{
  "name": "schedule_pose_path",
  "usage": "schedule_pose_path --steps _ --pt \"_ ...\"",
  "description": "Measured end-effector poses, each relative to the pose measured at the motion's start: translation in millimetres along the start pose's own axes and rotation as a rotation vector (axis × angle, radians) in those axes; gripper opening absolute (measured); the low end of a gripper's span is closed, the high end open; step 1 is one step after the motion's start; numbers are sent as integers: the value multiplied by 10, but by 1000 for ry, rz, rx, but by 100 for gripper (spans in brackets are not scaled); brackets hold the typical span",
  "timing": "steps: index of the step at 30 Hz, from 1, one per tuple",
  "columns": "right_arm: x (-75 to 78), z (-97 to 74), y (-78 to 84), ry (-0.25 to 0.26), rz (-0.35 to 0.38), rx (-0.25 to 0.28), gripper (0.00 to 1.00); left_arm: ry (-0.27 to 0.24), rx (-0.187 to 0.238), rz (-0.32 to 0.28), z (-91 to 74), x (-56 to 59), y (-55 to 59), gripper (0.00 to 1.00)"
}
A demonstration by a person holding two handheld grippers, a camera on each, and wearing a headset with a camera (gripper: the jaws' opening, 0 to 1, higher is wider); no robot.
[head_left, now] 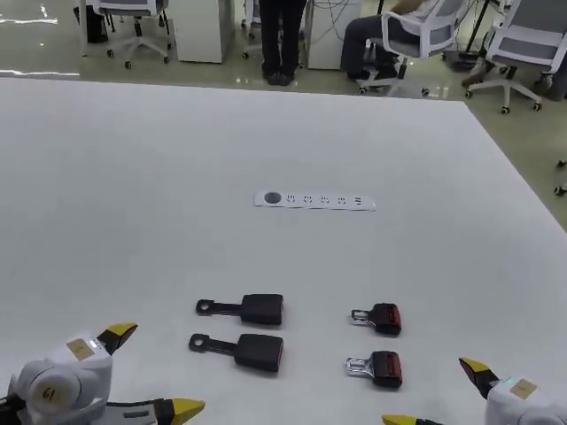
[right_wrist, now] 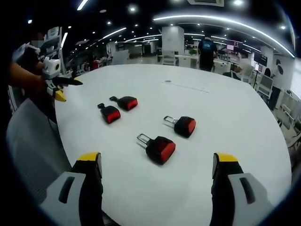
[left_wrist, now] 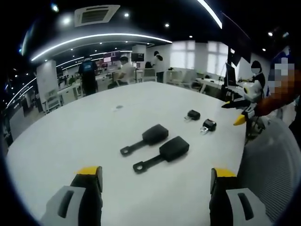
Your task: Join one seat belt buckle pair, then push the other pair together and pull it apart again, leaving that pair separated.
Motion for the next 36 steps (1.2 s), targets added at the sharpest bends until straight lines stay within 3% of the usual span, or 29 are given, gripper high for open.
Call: schedule_pose_path --steps 10,26,36 --pt "57 85 -89 -35 -40 -10 98 36 -27 61 134 -23 -69 97" --pt "35 245 -197 -89 -83 -34 95 108 -70 125 329 58 -240 95" --pt "77 350 -276 -165 -129 -55 92 180 -119 209 473 92 -295 91"
Point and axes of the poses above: the centre of the closed fingertips' face, and the gripper's own axes: z roughly forward along the fingers, x roughly to its right, y roughly out of its underside, the point moved 8 cm from there along -z, roughly backward along the fingers, and after that the axes turned 14 degrees about -x, right-handed, at the moved point
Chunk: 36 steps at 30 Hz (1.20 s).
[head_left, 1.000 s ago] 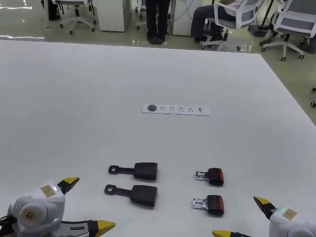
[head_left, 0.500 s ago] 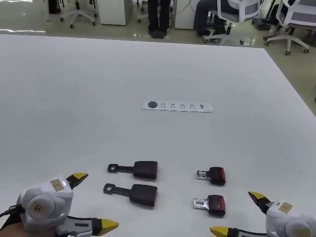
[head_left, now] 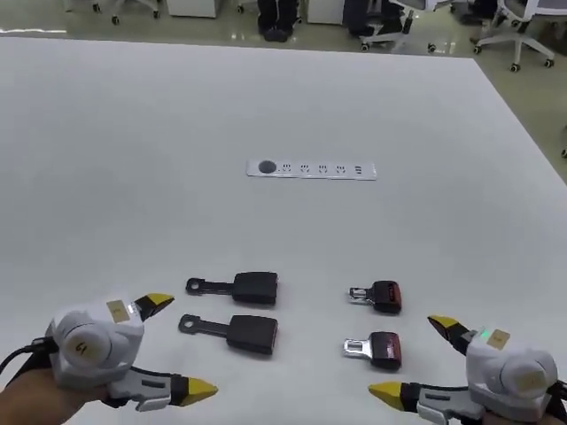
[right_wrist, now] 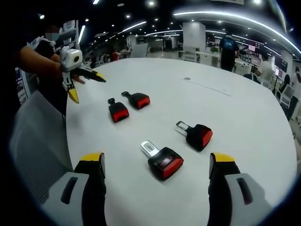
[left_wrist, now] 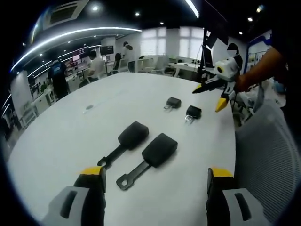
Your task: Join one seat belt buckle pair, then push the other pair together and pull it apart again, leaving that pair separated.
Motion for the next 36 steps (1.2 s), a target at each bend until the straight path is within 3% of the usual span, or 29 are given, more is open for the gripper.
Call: schedule_pose_path --steps 4,17,26,30,33,36 --pt "54 33 3 -22 -12 -17 91 23 -25 38 67 -2 -74 91" --pt "119 181 -32 -160 -76 -79 87 107 -94 189 360 -85 -230 83" --pt "212 280 -40 -199 -123 -102 83 159 -126 275 581 -109 -318 76" --pt "237 313 -53 -219 -140 -116 82 179 -150 312 686 -138 -316 75" --pt "260 341 -45 -235 -165 -132 79 188 -172 372 771 -163 -274 71" --pt "293 364 -39 -244 -196 -149 75 203 -183 369 850 -176 -272 68"
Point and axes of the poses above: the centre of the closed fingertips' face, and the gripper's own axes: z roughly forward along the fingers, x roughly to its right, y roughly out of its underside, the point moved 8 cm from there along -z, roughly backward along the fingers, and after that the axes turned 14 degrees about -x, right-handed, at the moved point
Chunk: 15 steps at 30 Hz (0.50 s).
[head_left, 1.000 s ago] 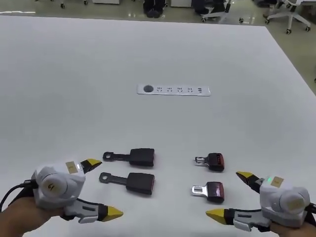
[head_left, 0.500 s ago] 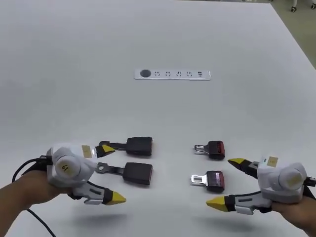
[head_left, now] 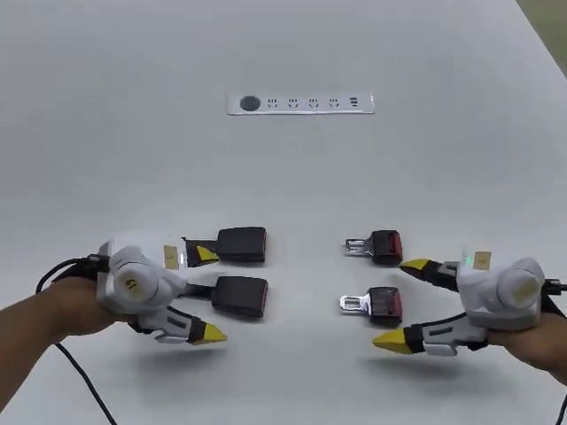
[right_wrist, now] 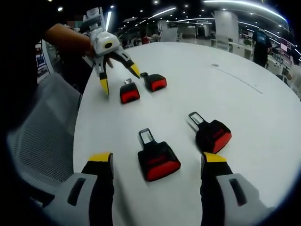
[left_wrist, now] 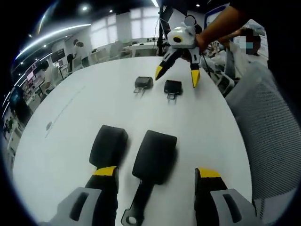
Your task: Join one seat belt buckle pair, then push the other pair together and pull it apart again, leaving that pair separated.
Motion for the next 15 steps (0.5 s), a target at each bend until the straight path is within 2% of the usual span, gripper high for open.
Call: schedule_pose_path --steps 3,7,10,12,13,14,15 --pt "25 15 -3 -19 -31 -19 73 9 -14 35 83 -33 -1 67" --pt "100 43 57 -36 -59 -57 64 19 -21 50 129 -68 -40 63" --pt "116 58 73 -47 -91 -81 63 19 -12 49 155 -103 -69 58" --pt "109 64 82 -55 -115 -100 57 21 -22 64 174 -108 -67 56" --pt "103 69 102 -62 -145 -125 53 27 -20 67 181 -108 -71 55" --pt "120 67 84 -51 -179 -111 48 27 -25 70 187 -110 -67 52" --pt "114 74 110 -59 -150 -115 47 25 -32 73 189 -112 -62 51"
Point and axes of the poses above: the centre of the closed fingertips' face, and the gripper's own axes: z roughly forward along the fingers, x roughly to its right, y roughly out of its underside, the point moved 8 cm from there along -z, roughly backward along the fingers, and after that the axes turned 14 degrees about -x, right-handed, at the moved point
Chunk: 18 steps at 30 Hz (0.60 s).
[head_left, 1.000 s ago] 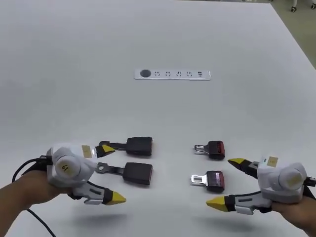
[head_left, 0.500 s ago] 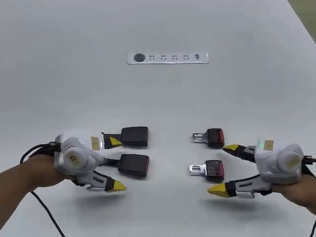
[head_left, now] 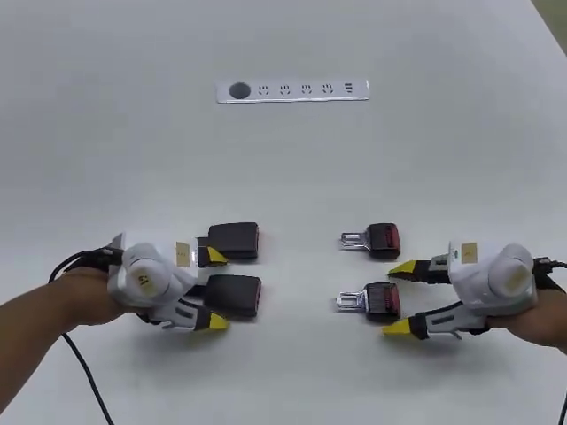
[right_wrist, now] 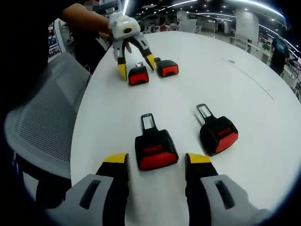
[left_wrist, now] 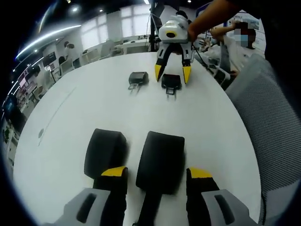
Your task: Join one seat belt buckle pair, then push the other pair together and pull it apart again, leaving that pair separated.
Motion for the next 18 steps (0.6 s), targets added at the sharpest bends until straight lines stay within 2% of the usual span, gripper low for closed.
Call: schedule_pose_path --steps 6,9,10,14,18 --pt "19 40 29 -3 -9 -4 45 27 6 3 13 22 15 42" --pt "9 64 15 -1 -6 -6 38 9 3 -2 7 9 -4 37" --pt "-4 54 25 8 -21 -24 34 10 5 -7 11 12 -7 37" --pt "-16 87 3 9 -10 -19 34 8 9 -18 9 20 1 36" --pt "-23 100 -31 7 -32 -42 33 4 -3 -30 11 26 -9 35"
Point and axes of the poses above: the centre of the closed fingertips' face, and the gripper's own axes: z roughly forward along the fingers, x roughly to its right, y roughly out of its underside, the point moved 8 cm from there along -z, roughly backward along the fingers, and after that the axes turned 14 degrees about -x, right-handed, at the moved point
